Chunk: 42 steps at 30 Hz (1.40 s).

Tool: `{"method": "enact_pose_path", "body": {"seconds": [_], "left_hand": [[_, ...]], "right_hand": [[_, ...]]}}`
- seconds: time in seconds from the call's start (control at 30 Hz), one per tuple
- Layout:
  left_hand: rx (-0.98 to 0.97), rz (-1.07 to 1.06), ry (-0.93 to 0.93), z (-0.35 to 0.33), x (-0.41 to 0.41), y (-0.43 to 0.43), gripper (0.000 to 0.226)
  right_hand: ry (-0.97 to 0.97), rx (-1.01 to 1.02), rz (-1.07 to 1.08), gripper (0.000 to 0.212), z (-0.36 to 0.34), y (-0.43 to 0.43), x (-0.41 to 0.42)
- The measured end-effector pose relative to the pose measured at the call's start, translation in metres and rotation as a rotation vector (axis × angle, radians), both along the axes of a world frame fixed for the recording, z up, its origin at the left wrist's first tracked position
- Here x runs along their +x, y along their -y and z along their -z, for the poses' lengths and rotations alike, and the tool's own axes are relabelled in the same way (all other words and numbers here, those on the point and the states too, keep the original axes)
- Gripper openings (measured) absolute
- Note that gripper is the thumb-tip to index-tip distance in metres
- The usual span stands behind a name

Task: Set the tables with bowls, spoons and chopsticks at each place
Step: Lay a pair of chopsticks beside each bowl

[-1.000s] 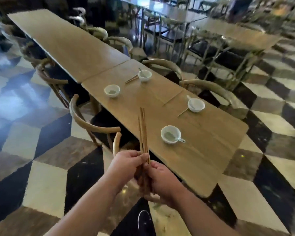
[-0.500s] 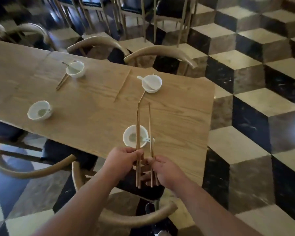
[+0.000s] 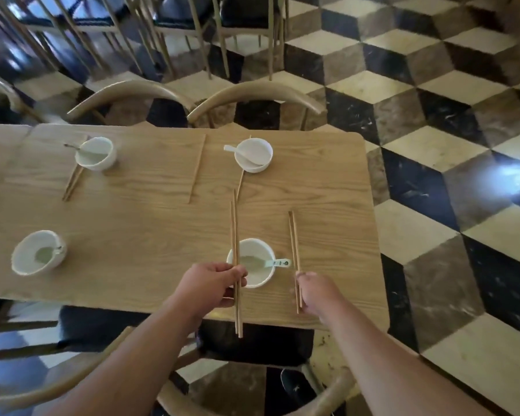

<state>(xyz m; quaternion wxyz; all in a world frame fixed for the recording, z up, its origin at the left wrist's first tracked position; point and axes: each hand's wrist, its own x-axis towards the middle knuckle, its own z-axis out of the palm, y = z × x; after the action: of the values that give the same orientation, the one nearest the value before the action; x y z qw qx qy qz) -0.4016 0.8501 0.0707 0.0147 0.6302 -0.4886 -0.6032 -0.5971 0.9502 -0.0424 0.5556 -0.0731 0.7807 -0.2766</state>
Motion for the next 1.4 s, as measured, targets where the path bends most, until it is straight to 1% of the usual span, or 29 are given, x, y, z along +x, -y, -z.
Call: {"method": "enact_pose_path", "body": {"seconds": [0.07, 0.1, 0.13, 0.17, 0.2, 0.23, 0.27, 0.3, 0.4, 0.47, 0.53, 0.57, 0.73, 0.87, 1.0, 1.07, 1.13, 1.23, 1.3, 1.4], "left_hand": [[0.007, 0.016, -0.053, -0.001, 0.022, 0.016, 0.017], [0.006, 0.026, -0.078, -0.002, 0.035, 0.024, 0.017], [0.003, 0.036, -0.101, -0.004, 0.049, 0.033, 0.017], [0.001, 0.048, -0.12, -0.006, 0.064, 0.042, 0.017], [0.002, 0.056, -0.136, -0.008, 0.081, 0.051, 0.018], [0.004, 0.058, -0.151, -0.009, 0.099, 0.06, 0.018], [0.006, 0.056, -0.163, -0.011, 0.119, 0.068, 0.019], [0.007, 0.059, -0.166, -0.013, 0.14, 0.076, 0.019], [-0.01, 0.068, -0.162, -0.016, 0.193, 0.1, 0.019], [-0.035, 0.061, -0.15, -0.016, 0.22, 0.117, 0.019], [-0.061, 0.052, -0.145, -0.015, 0.238, 0.131, 0.018], [-0.069, 0.049, -0.145, -0.014, 0.246, 0.136, 0.017], [-0.102, 0.06, -0.128, -0.01, 0.266, 0.149, 0.018], [-0.103, 0.072, -0.057, 0.002, 0.284, 0.154, 0.024], [-0.039, 0.007, 0.041, 0.032, 0.311, 0.151, 0.016], [-0.036, -0.026, 0.101, 0.051, 0.325, 0.153, 0.022], [-0.04, -0.045, 0.144, 0.07, 0.34, 0.156, 0.022], [-0.056, -0.088, 0.155, 0.095, 0.364, 0.163, 0.024], [-0.079, -0.11, 0.169, 0.107, 0.377, 0.17, 0.021], [-0.123, -0.104, 0.174, 0.122, 0.393, 0.184, 0.018]], "right_hand": [[-0.196, 0.093, -0.149, 0.039, -0.012, -0.004, 0.01], [-0.299, 0.154, -0.216, 0.038, -0.023, -0.005, 0.019], [-0.416, 0.17, -0.261, 0.036, -0.031, -0.006, 0.029], [-0.462, 0.151, -0.216, 0.034, -0.041, -0.005, 0.044], [-0.469, 0.087, -0.127, 0.032, -0.051, -0.001, 0.065], [-0.402, -0.013, 0.011, 0.03, -0.064, 0.005, 0.091], [-0.282, -0.09, 0.084, 0.027, -0.073, 0.013, 0.12], [-0.158, -0.136, 0.094, 0.024, -0.087, 0.025, 0.15], [0.156, -0.228, 0.008, 0.024, -0.12, 0.063, 0.24], [0.269, -0.255, -0.036, 0.031, -0.13, 0.089, 0.282], [0.332, -0.282, -0.074, 0.037, -0.131, 0.11, 0.31], [0.335, -0.287, -0.084, 0.037, -0.131, 0.119, 0.32], [0.255, -0.259, -0.093, 0.024, -0.121, 0.151, 0.347], [0.31, -0.268, -0.099, 0.026, -0.097, 0.161, 0.356], [0.35, -0.197, -0.161, 0.029, -0.055, 0.182, 0.375], [0.315, -0.148, -0.188, 0.026, -0.032, 0.199, 0.389], [0.281, -0.134, -0.2, 0.024, -0.012, 0.217, 0.403], [0.229, -0.129, -0.197, 0.02, 0.004, 0.245, 0.417], [0.152, -0.12, -0.207, 0.015, 0.013, 0.262, 0.424], [0.023, -0.09, -0.223, 0.02, 0.028, 0.275, 0.432]]}}
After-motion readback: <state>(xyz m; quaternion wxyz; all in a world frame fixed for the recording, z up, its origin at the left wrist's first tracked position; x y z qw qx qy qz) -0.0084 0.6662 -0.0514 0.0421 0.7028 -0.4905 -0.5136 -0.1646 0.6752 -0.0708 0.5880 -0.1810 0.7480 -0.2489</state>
